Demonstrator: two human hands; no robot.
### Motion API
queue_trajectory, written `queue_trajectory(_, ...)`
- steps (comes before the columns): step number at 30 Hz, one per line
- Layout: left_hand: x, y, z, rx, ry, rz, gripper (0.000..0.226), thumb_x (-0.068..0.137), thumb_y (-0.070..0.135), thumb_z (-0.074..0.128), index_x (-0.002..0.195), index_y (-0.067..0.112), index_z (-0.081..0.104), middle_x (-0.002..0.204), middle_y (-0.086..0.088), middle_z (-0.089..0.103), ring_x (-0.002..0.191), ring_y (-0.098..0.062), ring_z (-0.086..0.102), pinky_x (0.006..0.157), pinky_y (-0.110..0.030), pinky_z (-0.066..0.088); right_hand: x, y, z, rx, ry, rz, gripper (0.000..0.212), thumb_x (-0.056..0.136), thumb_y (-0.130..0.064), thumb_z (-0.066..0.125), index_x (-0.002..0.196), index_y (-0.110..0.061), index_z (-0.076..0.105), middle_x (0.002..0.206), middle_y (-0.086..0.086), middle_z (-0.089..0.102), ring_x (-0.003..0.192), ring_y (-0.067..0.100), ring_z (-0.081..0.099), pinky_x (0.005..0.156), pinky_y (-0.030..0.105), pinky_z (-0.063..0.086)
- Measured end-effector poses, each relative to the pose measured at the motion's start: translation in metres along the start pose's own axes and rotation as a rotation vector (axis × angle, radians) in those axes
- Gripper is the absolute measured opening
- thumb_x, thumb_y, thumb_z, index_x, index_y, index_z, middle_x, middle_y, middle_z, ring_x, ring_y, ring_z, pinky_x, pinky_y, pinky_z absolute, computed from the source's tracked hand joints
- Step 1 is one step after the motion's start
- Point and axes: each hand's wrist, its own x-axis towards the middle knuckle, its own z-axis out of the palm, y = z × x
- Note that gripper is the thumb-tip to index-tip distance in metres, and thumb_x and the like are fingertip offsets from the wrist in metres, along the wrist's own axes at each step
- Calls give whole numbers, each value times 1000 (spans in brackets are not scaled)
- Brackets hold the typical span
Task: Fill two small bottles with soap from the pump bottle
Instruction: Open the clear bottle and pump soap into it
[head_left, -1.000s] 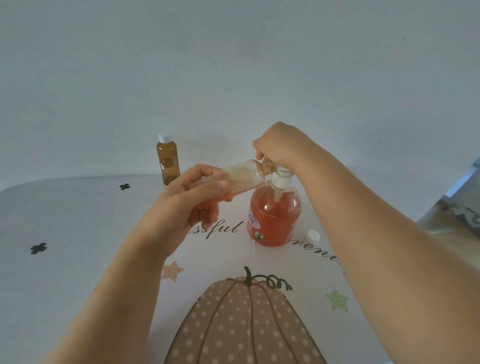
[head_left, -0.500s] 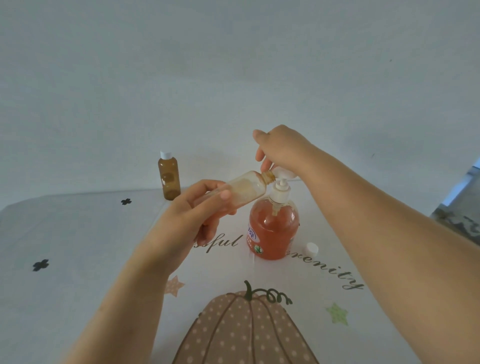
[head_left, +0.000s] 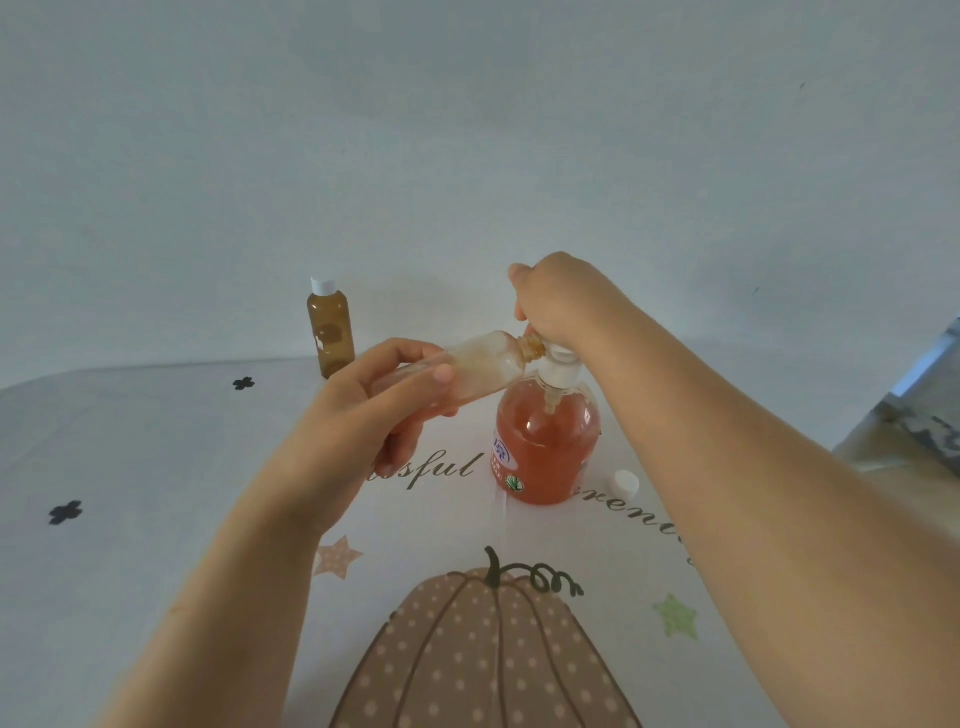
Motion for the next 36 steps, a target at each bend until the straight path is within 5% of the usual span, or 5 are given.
queue_trajectory(5, 0, 0, 0, 0, -4, -5, 41, 72, 51, 70, 100, 22, 69, 79, -11, 67, 44, -13, 36, 46, -25, 26, 1, 0, 4, 4, -38, 43, 37, 101, -4, 35, 129, -11, 57, 90, 5, 61, 84, 25, 62, 89, 36, 53)
queue_trajectory(10, -2, 2, 3, -31, -1, 5, 41, 70, 51, 70, 99, 22, 69, 75, -8, 66, 43, -11, 35, 43, -23, 29, 4, -3, -2, -47, -4, 13, 37, 105, -23, 29, 98, -9, 62, 77, 3, 67, 56, 17, 55, 55, 28, 38)
queue_trajectory(26, 1, -1, 4, -98, -23, -24, 28, 76, 35, 76, 98, 19, 70, 89, -10, 67, 59, -20, 57, 53, -27, 48, -3, -2, -6, -64, 18, -12, 27, 95, -7, 42, 97, -9, 69, 86, 3, 69, 67, 19, 58, 65, 29, 42)
queue_trajectory(33, 1, -2, 2, -92, -18, -43, 27, 79, 29, 76, 101, 16, 69, 90, -11, 67, 59, -22, 58, 52, -27, 49, -12, 2, -1, -46, -3, -70, 34, 104, -12, 37, 113, -3, 69, 116, 13, 69, 103, 33, 65, 90, 40, 53)
queue_trajectory(36, 0, -2, 1, -92, -22, -40, 30, 75, 33, 77, 99, 18, 70, 88, -10, 68, 60, -21, 58, 52, -27, 49, -7, 2, -2, -17, 3, -19, 33, 97, -11, 40, 102, -7, 73, 104, 7, 75, 80, 25, 64, 76, 33, 49)
